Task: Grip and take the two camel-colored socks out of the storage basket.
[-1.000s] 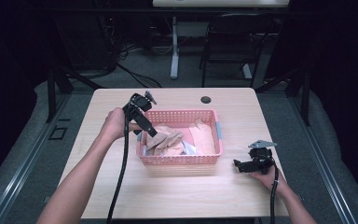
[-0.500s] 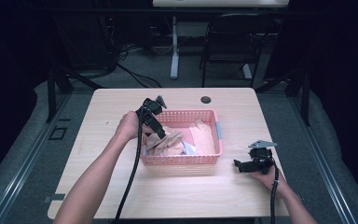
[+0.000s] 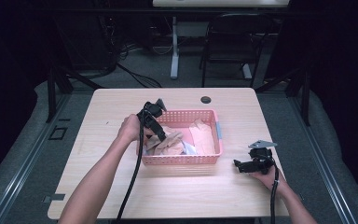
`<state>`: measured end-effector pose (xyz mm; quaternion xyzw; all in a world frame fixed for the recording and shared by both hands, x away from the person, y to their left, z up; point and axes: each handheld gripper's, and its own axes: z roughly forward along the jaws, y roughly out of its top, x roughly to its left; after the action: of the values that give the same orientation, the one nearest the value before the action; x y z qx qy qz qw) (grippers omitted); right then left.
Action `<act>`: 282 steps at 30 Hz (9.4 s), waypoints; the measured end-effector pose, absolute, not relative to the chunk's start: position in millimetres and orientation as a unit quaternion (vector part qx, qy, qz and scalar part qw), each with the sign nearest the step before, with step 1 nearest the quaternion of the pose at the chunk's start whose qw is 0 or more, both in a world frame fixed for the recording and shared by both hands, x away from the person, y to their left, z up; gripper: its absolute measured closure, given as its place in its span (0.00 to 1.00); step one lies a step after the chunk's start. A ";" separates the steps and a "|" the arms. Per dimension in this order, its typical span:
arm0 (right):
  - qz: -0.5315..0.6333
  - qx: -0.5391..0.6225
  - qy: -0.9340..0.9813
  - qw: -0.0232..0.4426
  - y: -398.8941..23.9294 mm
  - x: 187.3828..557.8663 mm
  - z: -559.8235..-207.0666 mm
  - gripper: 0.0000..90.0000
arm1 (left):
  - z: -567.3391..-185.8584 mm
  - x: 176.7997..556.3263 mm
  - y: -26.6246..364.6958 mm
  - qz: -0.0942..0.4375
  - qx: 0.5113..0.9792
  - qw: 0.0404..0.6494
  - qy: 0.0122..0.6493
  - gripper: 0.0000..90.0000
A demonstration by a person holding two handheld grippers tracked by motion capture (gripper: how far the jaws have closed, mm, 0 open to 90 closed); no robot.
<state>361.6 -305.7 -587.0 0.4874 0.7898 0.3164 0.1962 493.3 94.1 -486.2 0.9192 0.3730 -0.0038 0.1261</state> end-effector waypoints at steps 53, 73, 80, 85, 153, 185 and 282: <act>0.318 0.489 0.788 0.197 -305.3 361.2 -587.3 0.00 | -491.4 482.5 94.5 0.018 0.924 0.093 0.371 0.98; 0.313 0.486 0.792 0.197 -306.0 361.3 -586.6 0.00 | -427.5 475.8 91.1 0.046 0.932 0.123 0.338 0.98; 0.313 0.488 0.791 0.197 -305.8 361.1 -586.7 0.00 | -401.7 473.9 89.7 0.057 0.933 0.134 0.330 0.98; 0.315 0.487 0.790 0.198 -305.8 361.3 -587.0 0.00 | -387.4 472.9 88.7 0.064 0.934 0.136 0.324 0.98; 0.316 0.491 0.788 0.197 -305.6 360.9 -587.3 0.00 | -341.7 441.3 261.6 0.078 0.885 0.133 0.439 0.97; 0.319 0.490 0.787 0.198 -305.2 361.1 -587.5 0.00 | -480.6 453.4 280.8 -0.003 0.860 0.122 0.495 0.96; 0.319 0.488 0.789 0.196 -306.1 360.0 -587.2 0.00 | -461.4 489.0 61.3 -0.018 0.937 0.123 0.327 0.01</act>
<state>360.0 -306.1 -587.2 0.4881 0.7886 0.3185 0.1960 489.0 61.3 -461.4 0.9368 0.3270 -0.0176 0.1229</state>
